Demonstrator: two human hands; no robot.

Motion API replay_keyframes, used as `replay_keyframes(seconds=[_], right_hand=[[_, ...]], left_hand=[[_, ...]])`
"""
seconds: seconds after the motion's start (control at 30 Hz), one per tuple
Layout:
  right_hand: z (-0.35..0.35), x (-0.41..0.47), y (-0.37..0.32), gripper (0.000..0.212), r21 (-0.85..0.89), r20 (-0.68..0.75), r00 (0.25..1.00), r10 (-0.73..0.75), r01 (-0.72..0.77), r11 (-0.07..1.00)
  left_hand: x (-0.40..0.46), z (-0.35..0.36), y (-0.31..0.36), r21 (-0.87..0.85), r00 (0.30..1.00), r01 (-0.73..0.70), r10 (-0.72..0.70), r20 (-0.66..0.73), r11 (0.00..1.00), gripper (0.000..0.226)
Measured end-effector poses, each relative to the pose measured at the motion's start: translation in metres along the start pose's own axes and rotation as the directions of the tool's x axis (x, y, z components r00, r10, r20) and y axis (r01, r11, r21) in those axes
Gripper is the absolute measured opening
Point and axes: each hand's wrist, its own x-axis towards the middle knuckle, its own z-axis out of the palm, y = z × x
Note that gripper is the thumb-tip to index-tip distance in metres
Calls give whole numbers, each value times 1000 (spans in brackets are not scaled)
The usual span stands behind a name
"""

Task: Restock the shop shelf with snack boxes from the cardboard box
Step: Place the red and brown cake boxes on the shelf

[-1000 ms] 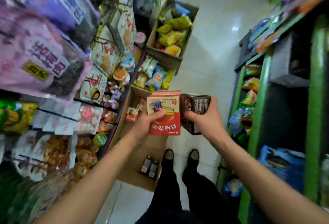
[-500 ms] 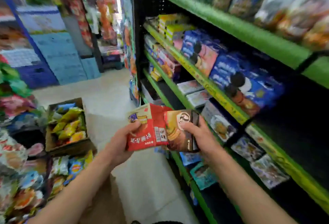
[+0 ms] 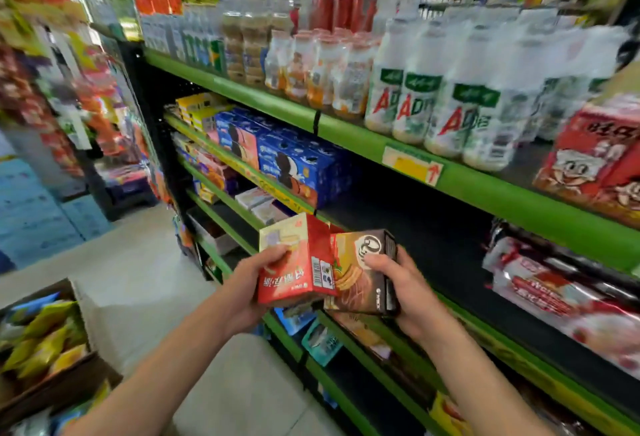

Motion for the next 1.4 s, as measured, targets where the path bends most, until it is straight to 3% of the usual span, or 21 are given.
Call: replay_keyframes(seconds=[0.3,0.6,0.77,0.93,1.07,1.23,1.4], right_hand=[[-28,-27,-19,66,13,-112,989,-92,94,996],[-22,-1,-9,66,28,-236,969,-75,84,996],[-13,18,-3,64,36,-315,947,-59,74,997],[-13,34,-3,42,24,-367,929,-45,57,998],[-20,41,-14,45,27,-399,916,-44,60,998],[-55,60,-33,65,-83,-592,780,-203,191,978],[-82,70,-38,70,-187,-678,717,-163,46,981]], left_hand=[[13,40,6,72,988,13,-24,153,997,89],[41,32,19,73,978,82,-94,184,994,95],[62,21,22,75,978,89,-101,183,993,79],[72,23,23,53,975,86,-95,203,995,68],[74,29,25,9,971,75,-75,226,997,53],[77,46,20,53,983,-19,9,183,998,49],[81,57,20,35,986,-53,47,161,998,51]])
